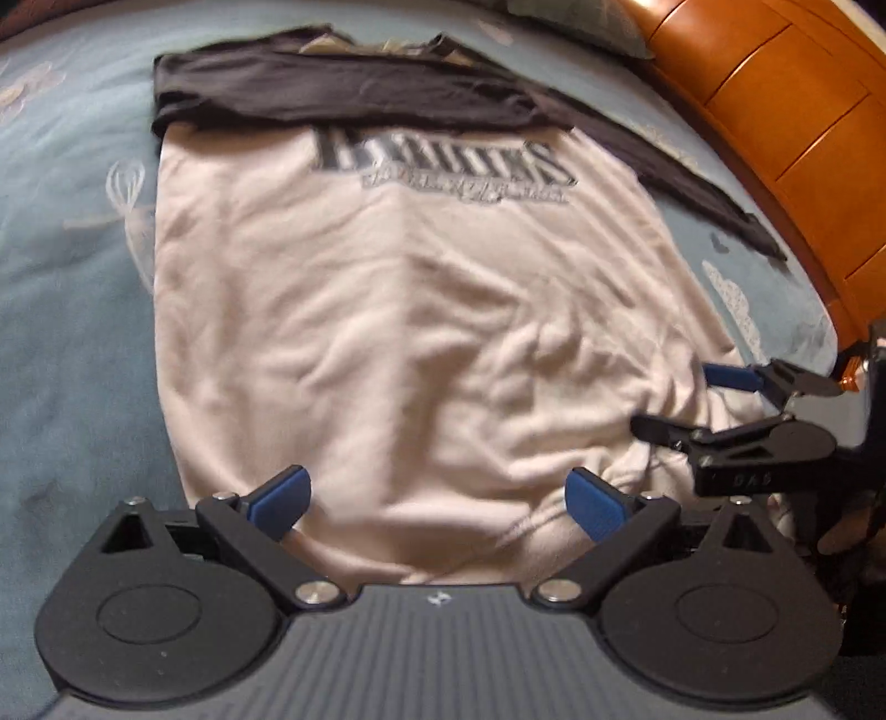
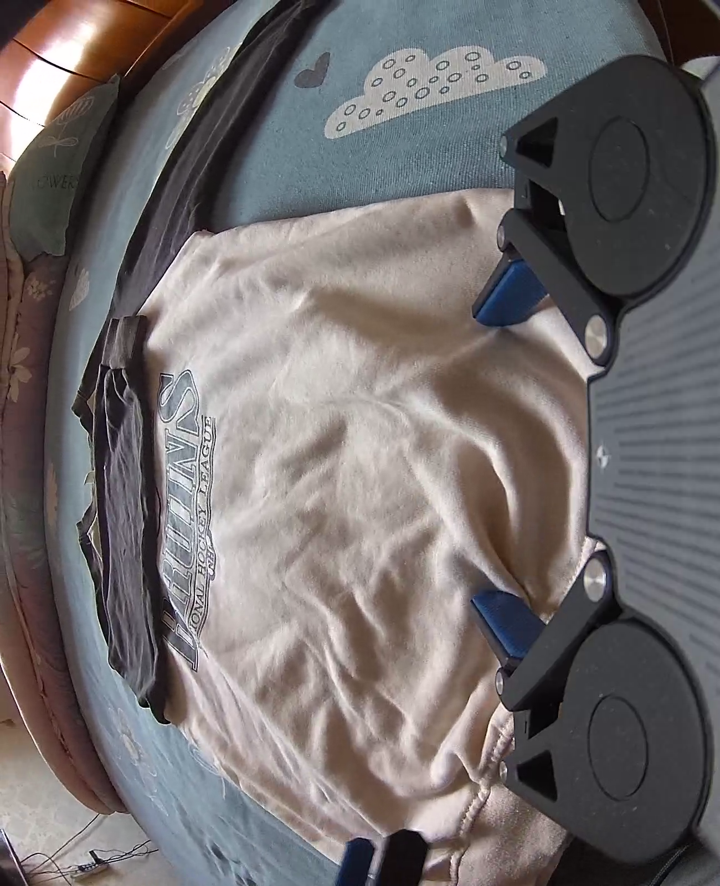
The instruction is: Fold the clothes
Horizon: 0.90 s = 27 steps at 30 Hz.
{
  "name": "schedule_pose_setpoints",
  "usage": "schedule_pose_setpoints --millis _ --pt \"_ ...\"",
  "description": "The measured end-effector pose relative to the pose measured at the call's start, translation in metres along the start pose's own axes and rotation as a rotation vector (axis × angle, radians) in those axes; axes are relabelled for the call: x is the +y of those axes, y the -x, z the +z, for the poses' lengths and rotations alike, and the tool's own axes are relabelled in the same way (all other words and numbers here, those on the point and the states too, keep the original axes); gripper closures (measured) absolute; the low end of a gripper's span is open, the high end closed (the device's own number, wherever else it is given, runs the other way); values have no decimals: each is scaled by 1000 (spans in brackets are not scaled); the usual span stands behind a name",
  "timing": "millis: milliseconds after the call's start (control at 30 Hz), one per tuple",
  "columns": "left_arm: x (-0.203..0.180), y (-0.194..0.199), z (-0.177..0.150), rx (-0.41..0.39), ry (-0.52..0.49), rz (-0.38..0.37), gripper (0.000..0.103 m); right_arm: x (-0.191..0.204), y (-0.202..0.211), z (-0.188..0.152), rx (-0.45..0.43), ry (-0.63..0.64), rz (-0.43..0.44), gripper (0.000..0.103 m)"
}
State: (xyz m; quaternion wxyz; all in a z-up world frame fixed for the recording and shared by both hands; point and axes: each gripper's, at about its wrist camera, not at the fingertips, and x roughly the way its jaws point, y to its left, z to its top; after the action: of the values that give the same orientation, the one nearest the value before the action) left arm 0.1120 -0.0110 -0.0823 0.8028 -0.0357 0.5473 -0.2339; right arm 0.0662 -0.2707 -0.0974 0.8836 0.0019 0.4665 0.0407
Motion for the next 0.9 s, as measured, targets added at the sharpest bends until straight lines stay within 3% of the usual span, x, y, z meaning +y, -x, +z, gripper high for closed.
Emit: schedule_pose_setpoints --millis 67,167,400,533,633,767,900 --pt "5 6 -11 -34 30 -16 3 0 0 -1 -5 3 -2 0" --pt "8 16 -19 -13 63 -20 3 0 1 -3 -13 7 -6 0" --pt "-12 24 -6 -57 -10 -24 3 2 1 -5 -24 18 -12 0" --pt "-21 0 -14 18 -28 -6 3 1 4 -7 -14 26 -5 0" --pt "-26 3 -22 8 -70 -5 1 0 9 -12 -2 44 -1 0" --pt "-16 17 -13 -37 -15 -14 1 -8 16 -9 13 18 51 0" --pt "-13 20 7 -90 -9 30 1 -29 21 6 -88 -97 124 0"
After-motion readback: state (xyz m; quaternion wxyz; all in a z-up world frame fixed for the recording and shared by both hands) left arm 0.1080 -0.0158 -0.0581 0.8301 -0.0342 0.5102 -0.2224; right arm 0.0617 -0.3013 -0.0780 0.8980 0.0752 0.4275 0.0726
